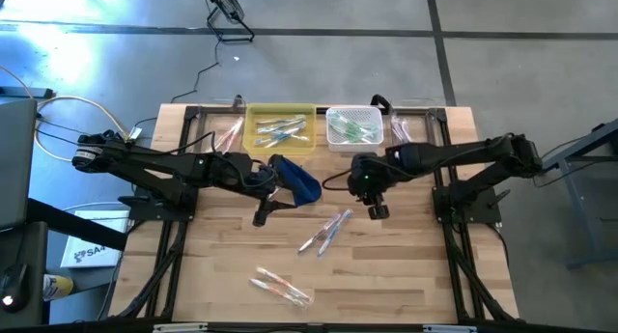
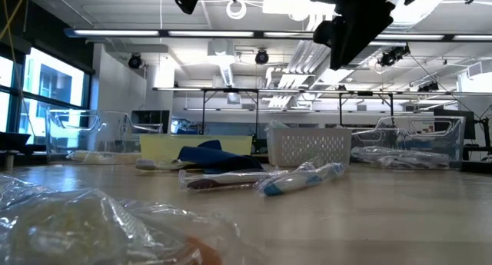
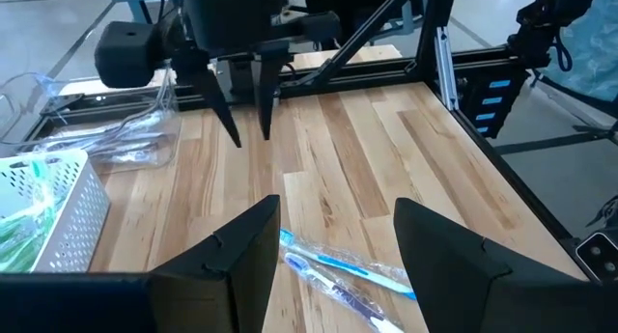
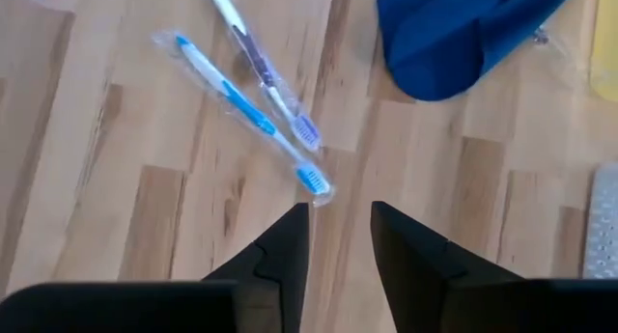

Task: Pick & Place Toothbrushes
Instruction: Put the blue toothbrush into the yellow bin

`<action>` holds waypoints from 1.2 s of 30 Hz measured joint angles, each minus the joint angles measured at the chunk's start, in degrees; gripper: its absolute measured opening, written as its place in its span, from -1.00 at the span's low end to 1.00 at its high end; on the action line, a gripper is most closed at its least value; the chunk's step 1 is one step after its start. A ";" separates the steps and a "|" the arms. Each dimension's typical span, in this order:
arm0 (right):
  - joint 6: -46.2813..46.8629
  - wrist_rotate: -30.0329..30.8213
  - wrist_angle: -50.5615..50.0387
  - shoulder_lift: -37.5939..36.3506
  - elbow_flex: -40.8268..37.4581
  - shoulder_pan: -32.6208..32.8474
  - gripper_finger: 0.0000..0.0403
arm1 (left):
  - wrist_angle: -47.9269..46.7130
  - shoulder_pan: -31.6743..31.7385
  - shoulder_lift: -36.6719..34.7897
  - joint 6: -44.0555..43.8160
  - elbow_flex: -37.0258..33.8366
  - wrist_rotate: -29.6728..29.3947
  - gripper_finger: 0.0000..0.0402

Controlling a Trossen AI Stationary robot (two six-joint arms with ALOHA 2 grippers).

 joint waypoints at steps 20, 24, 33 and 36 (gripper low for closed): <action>-0.96 -0.17 9.59 0.00 -7.51 1.45 0.09 | 0.02 0.01 0.00 -0.02 0.00 0.04 -0.01; -0.98 -0.17 13.97 0.02 -11.16 1.45 0.02 | 0.03 0.02 0.00 -0.02 0.00 0.04 -0.01; -1.57 -1.34 25.66 0.02 -20.32 1.45 0.00 | 0.05 0.00 0.00 -0.66 0.00 0.04 -0.01; -2.26 -2.91 29.79 0.02 -22.89 1.62 0.00 | 0.05 0.02 0.00 -0.59 0.00 0.00 -0.01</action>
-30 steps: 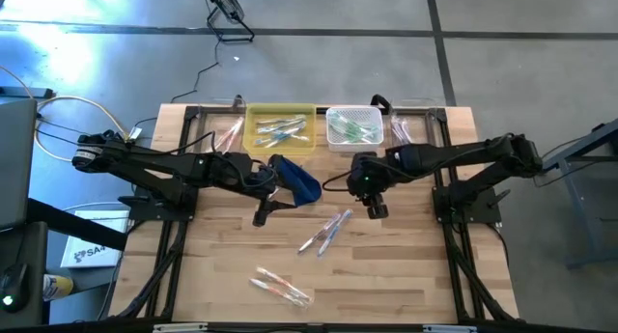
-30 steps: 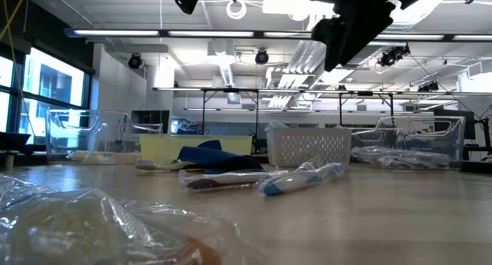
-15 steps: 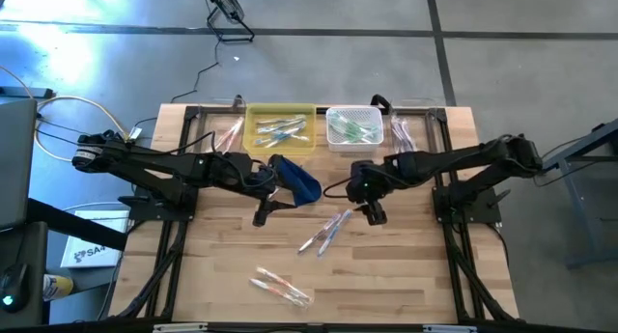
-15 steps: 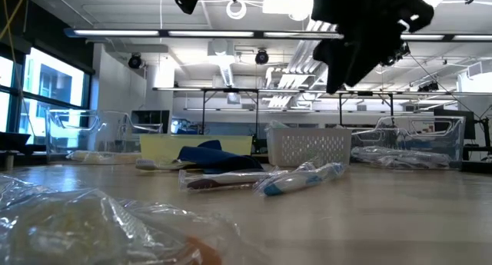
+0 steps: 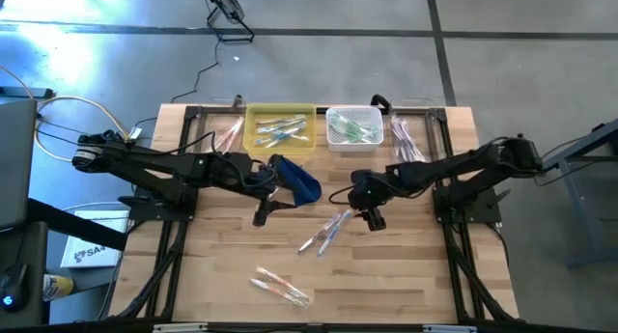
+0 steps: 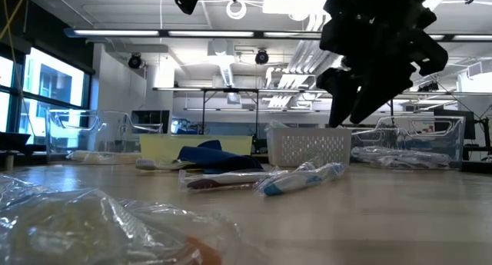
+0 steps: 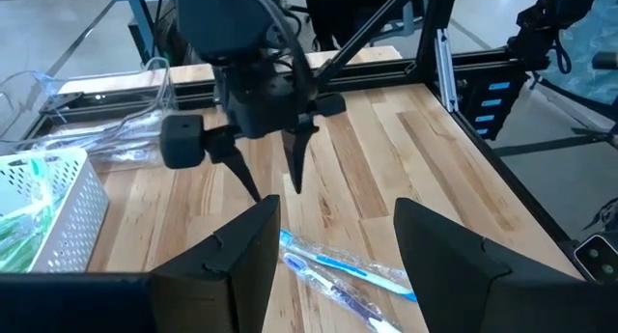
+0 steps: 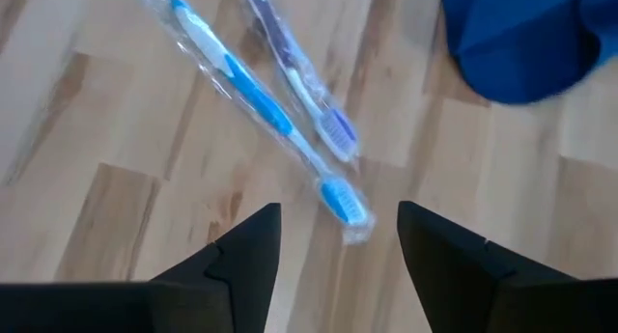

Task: Pick & Place Toothbrushes
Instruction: Put the blue toothbrush into the yellow bin

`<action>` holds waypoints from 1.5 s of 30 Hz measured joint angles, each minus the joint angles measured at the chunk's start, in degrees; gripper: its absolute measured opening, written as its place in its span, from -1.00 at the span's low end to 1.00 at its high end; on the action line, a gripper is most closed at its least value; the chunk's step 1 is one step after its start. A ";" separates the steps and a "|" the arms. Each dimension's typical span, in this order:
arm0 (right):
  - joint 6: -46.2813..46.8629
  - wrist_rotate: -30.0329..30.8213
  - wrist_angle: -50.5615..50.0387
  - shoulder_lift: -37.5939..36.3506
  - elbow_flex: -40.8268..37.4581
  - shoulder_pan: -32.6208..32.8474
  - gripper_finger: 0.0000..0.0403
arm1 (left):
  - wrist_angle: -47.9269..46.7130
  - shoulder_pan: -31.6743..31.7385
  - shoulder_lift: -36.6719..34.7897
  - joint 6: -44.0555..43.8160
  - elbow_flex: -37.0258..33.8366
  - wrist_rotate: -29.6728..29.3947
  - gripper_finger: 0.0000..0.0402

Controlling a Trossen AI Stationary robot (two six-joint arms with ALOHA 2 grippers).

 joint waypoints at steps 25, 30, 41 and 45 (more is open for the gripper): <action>-3.14 5.65 8.39 11.37 -1.02 2.37 0.00 | -0.30 0.00 0.00 0.13 0.00 -1.44 -0.01; -4.47 3.37 8.50 12.45 -1.04 2.36 0.00 | -0.38 0.00 0.00 0.13 0.00 -1.50 -0.01; -4.43 5.16 9.62 14.87 -0.89 2.36 -0.14 | -0.46 -0.01 0.00 0.13 0.00 -1.58 -0.01; -4.50 4.90 8.59 14.71 -0.91 2.38 -0.37 | -0.46 -0.01 0.00 0.13 0.00 -1.55 -0.01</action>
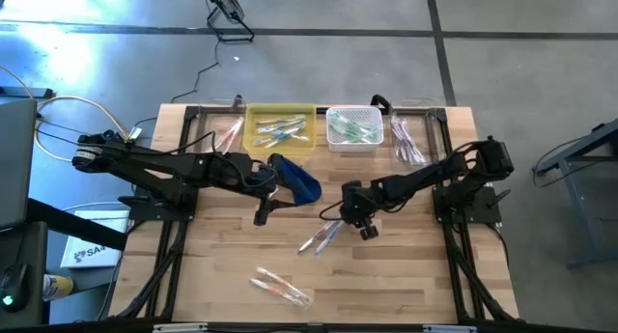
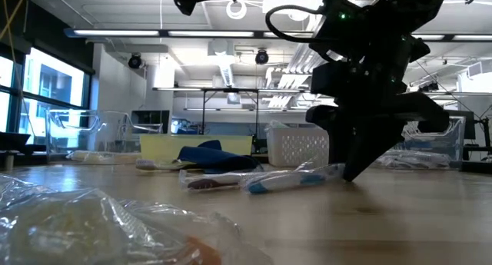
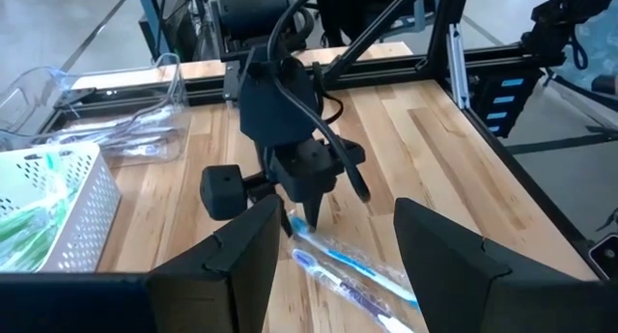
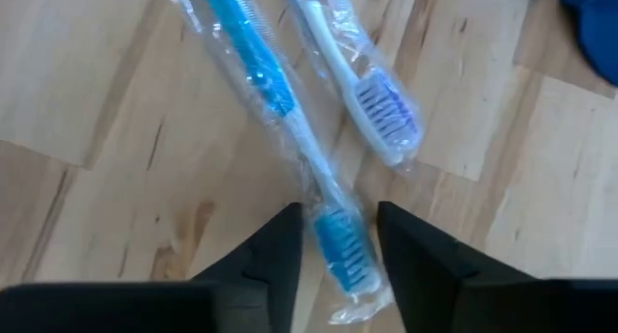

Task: Pick & Place Toothbrushes
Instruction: Put the blue toothbrush into the yellow bin

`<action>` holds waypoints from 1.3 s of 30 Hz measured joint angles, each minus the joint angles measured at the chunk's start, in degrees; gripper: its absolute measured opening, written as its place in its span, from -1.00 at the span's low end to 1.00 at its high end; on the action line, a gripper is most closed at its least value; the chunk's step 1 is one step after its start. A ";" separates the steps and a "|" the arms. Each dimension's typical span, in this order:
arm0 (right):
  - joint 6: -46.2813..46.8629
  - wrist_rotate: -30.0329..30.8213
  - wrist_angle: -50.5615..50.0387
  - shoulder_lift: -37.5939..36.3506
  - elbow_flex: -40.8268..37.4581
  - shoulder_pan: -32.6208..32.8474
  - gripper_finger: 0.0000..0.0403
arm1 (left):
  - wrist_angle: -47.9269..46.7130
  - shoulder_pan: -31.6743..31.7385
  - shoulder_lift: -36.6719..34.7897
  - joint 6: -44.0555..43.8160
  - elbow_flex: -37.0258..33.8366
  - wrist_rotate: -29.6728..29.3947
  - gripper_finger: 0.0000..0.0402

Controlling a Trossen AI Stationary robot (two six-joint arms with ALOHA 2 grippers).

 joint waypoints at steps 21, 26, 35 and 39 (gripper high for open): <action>-3.32 -3.50 -14.25 -6.25 -0.37 -0.34 -0.93 | 0.46 0.00 0.00 -0.04 0.00 0.15 -0.01; -2.84 -2.01 -18.41 -12.91 -0.28 -0.46 -0.94 | 0.57 0.02 0.00 -0.07 0.00 0.13 -0.01; 3.20 -0.56 -19.45 -27.50 -0.24 -0.46 -0.94 | 4.10 0.02 0.00 -0.37 0.00 -1.33 -0.01; 6.34 2.21 -19.29 -33.81 -0.22 -0.46 -0.94 | 7.69 0.02 0.00 -0.33 0.00 -3.30 -0.01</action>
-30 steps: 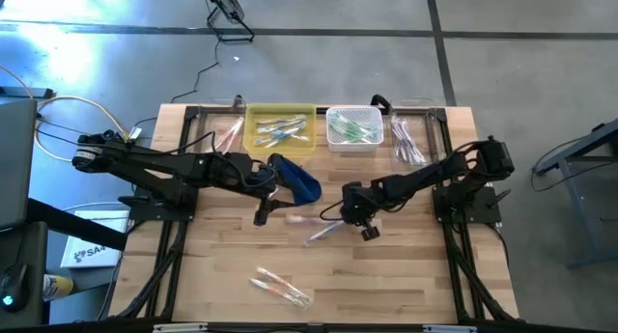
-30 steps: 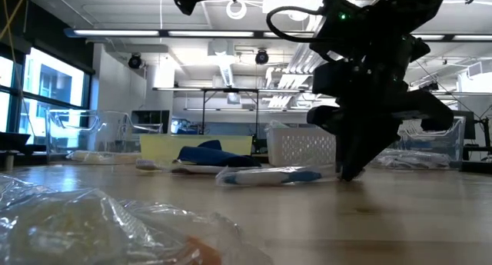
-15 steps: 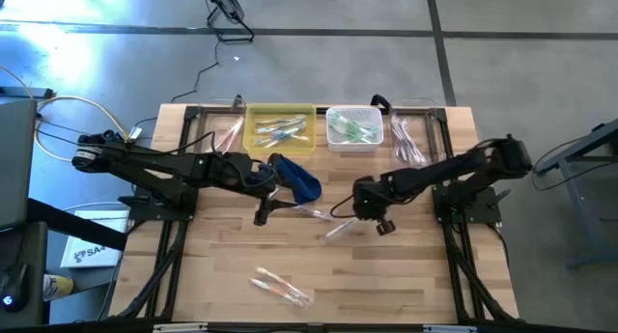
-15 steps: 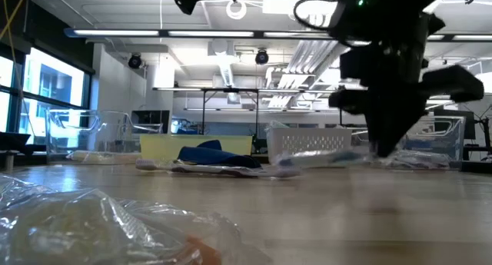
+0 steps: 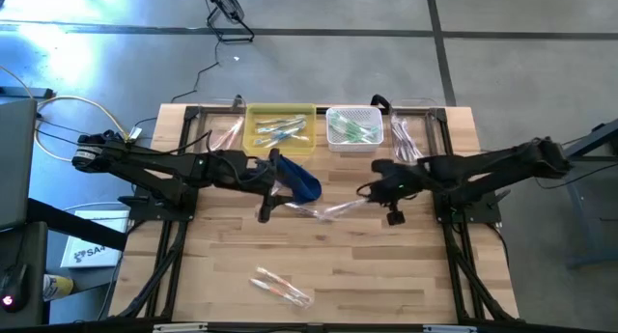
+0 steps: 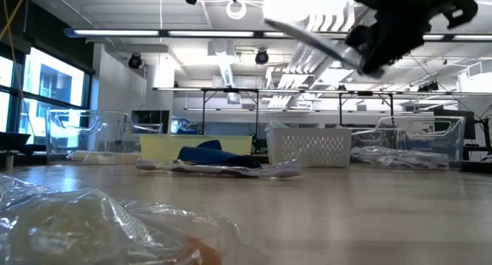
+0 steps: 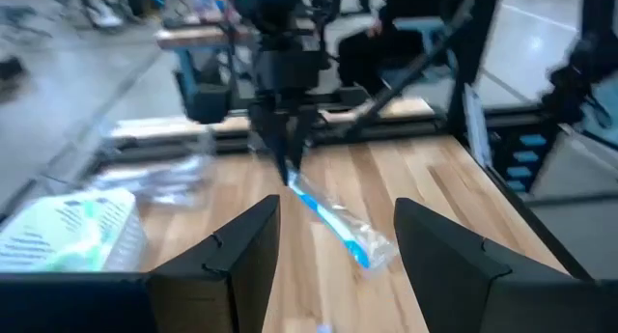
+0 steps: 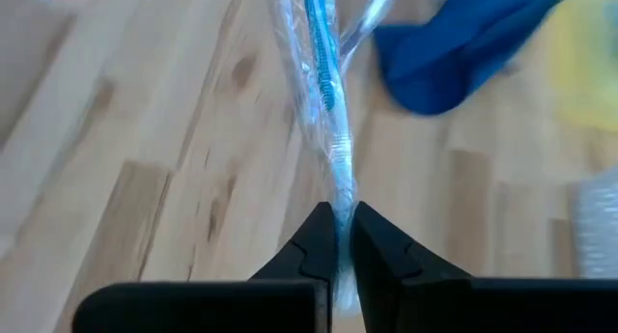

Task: Pick & Place Toothbrushes
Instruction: Put the blue toothbrush into the yellow bin

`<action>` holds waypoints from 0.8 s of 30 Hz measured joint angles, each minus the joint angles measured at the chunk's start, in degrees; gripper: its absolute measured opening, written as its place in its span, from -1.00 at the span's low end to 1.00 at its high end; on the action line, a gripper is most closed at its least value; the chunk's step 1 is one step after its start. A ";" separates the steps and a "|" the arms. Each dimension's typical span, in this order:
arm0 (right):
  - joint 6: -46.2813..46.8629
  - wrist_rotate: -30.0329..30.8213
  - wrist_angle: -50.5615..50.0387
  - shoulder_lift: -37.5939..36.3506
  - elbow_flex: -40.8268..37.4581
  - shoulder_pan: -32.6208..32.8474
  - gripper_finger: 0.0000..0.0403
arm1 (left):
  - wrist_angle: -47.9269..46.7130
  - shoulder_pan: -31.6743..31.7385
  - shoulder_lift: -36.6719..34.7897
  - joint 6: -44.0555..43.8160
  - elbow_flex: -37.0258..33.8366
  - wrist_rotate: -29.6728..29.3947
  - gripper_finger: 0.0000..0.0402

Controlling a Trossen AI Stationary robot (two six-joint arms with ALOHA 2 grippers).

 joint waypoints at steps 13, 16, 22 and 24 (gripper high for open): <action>7.08 6.91 11.48 -11.52 0.09 0.00 -0.94 | 13.19 0.27 0.00 0.37 0.00 -11.29 -0.01; 6.94 7.99 18.78 -11.85 0.10 0.00 -0.94 | 17.06 1.49 0.00 0.35 0.00 -11.29 -0.01; 6.03 7.79 34.84 -11.10 0.14 0.43 -0.94 | 24.08 2.80 0.96 0.35 0.07 -10.95 -0.01; 5.95 7.82 38.04 -10.66 0.15 0.80 -0.94 | 27.37 2.78 2.02 0.36 0.07 -10.90 -0.01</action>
